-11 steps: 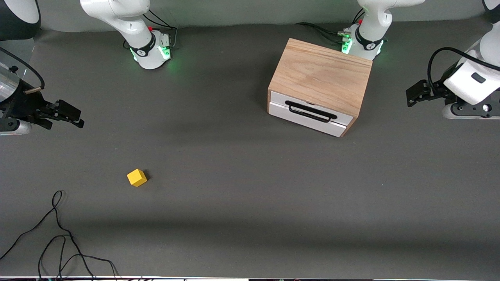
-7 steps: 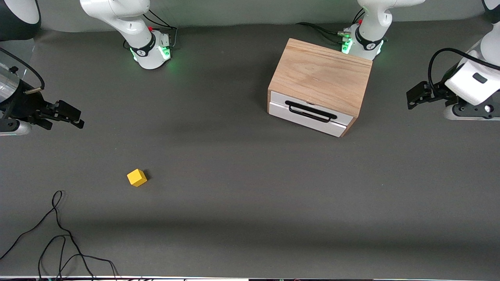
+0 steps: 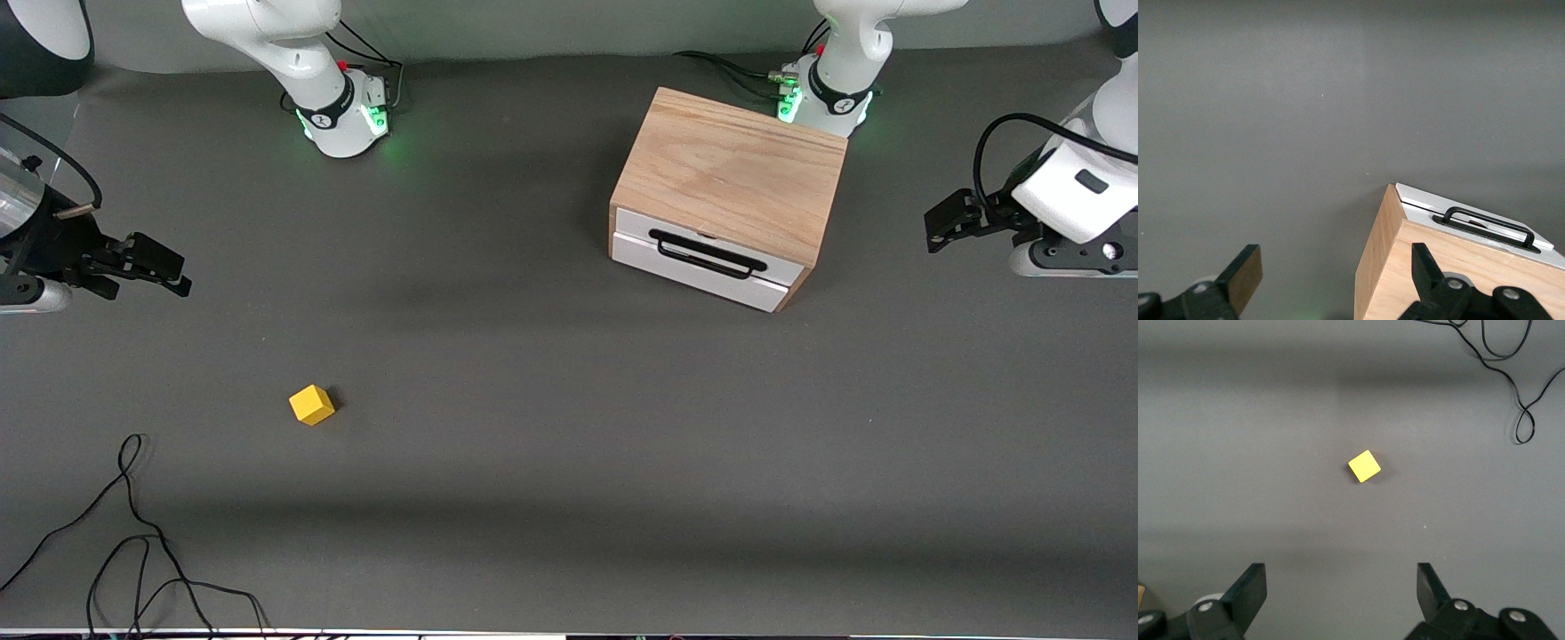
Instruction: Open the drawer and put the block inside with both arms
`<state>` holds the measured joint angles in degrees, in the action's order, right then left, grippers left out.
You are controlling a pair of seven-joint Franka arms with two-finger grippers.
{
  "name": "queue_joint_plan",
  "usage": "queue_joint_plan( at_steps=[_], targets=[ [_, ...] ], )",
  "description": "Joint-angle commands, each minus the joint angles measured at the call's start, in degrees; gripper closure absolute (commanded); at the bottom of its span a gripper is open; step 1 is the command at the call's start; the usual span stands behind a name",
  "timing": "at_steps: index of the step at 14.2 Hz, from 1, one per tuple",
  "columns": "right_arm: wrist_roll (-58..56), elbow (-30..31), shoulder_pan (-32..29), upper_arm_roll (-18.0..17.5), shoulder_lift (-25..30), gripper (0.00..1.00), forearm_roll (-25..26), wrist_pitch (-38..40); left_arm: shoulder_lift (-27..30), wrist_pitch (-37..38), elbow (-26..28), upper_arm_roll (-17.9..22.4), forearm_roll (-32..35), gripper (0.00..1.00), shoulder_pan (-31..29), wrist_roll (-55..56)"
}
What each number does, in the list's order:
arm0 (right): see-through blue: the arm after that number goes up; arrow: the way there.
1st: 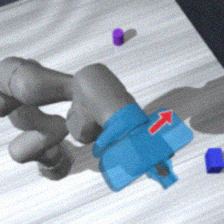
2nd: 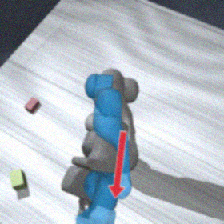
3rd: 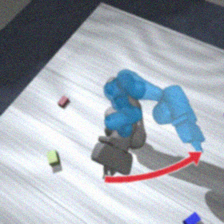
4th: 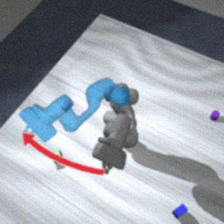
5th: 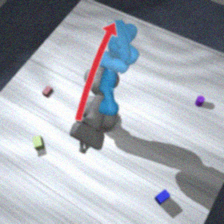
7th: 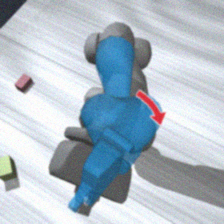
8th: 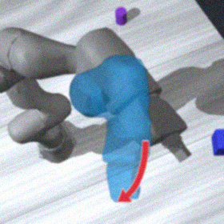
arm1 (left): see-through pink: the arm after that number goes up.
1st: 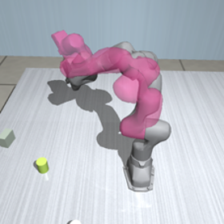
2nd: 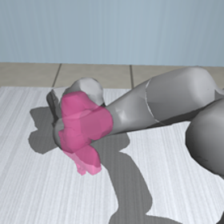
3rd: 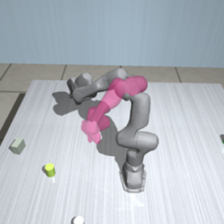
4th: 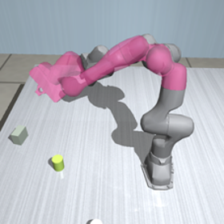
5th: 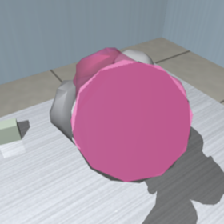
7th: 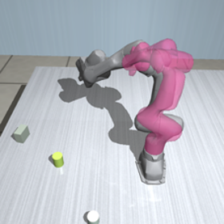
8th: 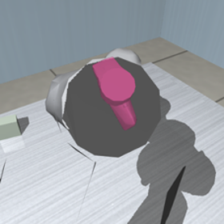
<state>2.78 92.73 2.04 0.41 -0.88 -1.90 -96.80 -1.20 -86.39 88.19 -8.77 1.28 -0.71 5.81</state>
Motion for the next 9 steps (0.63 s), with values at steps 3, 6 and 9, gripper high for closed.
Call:
queue_joint_plan(
  at_steps=[3,6,9],
  targets=[
    [-4.18,-1.67,-0.45,0.38,-2.46,0.0,-0.39,-0.58,1.73,-2.72,2.77,0.34,-1.37,0.0,-0.7,-1.24],
    [-4.19,-1.76,-0.54,0.73,-2.46,0.0,-0.39,-0.85,2.34,-3.08,3.74,0.42,-1.55,0.0,-0.7,-1.24],
    [-4.19,-1.76,-0.45,0.91,-2.99,0.0,-0.39,-0.85,2.52,-3.34,4.01,0.42,-1.64,0.0,-0.61,-1.24]
  ],
)
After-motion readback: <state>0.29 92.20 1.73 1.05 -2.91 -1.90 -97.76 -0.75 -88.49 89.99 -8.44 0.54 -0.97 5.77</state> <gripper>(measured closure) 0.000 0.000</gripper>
